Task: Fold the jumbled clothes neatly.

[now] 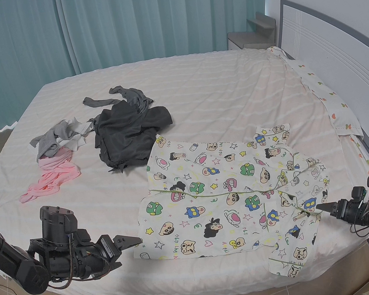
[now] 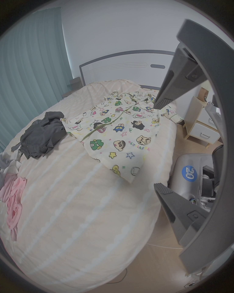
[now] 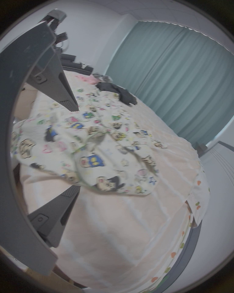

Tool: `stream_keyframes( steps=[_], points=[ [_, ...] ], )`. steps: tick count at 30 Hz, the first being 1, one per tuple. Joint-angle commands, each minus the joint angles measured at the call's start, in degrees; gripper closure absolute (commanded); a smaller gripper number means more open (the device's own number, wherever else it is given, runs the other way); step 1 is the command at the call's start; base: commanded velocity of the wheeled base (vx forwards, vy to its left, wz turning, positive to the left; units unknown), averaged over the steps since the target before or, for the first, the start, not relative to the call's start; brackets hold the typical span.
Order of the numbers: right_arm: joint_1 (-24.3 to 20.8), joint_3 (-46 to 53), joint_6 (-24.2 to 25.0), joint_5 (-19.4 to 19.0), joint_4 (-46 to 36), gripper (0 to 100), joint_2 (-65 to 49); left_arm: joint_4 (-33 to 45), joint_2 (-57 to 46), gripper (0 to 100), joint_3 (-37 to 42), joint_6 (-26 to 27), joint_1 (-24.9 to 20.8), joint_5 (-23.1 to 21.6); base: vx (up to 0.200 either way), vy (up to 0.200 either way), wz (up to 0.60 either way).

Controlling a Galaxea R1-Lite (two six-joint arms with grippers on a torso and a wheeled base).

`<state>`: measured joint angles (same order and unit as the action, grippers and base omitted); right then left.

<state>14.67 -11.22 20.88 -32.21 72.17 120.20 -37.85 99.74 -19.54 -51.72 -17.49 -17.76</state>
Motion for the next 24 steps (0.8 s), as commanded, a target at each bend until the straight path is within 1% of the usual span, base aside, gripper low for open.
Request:
stream_keyframes(
  steps=[1, 3, 6, 10, 12, 15, 17, 21, 24],
  points=[
    [-1.0, 3.0, -4.1, -3.2, 0.3, 0, 5.6, 0.0, 0.3, 0, 0.0, 0.0, -0.1, 0.0, 0.0, 0.0, 0.0],
    [-1.8, 3.7, -4.3, -5.8, 0.3, 0, 6.3, 0.0, 0.3, 0, 0.0, 0.0, -0.1, -0.1, 0.0, 0.0, 0.0],
    [-2.6, 3.3, -4.7, -6.2, 0.4, 0, 7.6, 0.0, 0.3, 0, 0.0, 0.0, -0.2, 0.0, 0.0, 0.0, 0.0],
    [-2.9, 3.0, -5.8, -6.1, 1.9, 0, 10.7, 0.0, 0.4, 0, 0.1, 0.1, -0.8, 0.0, 0.0, 0.0, 0.0],
    [-4.6, 3.7, -7.2, -5.1, 7.0, 0, 15.4, 0.0, 0.4, 0, 0.1, 0.2, -1.0, 0.0, 0.0, 0.0, 0.0],
    [-5.5, 5.0, -7.1, -3.2, 13.4, 0, 19.5, 0.0, 0.4, 0, 0.4, 0.3, -1.0, 0.0, 0.0, 0.0, 0.0],
    [-6.7, 6.1, -6.8, -3.0, 17.1, 0, 21.6, -0.1, 0.4, 0, 0.4, 0.3, -1.0, 0.0, 0.0, 0.0, 0.0],
    [-8.9, 7.5, -7.0, -2.9, 17.7, 0, 21.8, -0.8, 0.7, 0, 0.5, 0.3, -1.0, 0.1, 0.0, 0.0, 0.0],
    [-9.7, 8.3, -7.0, -2.9, 17.7, 0, 21.6, -1.1, 0.9, 0, 0.5, 0.3, -1.0, 0.2, 0.0, 0.0, 0.0]
  ],
)
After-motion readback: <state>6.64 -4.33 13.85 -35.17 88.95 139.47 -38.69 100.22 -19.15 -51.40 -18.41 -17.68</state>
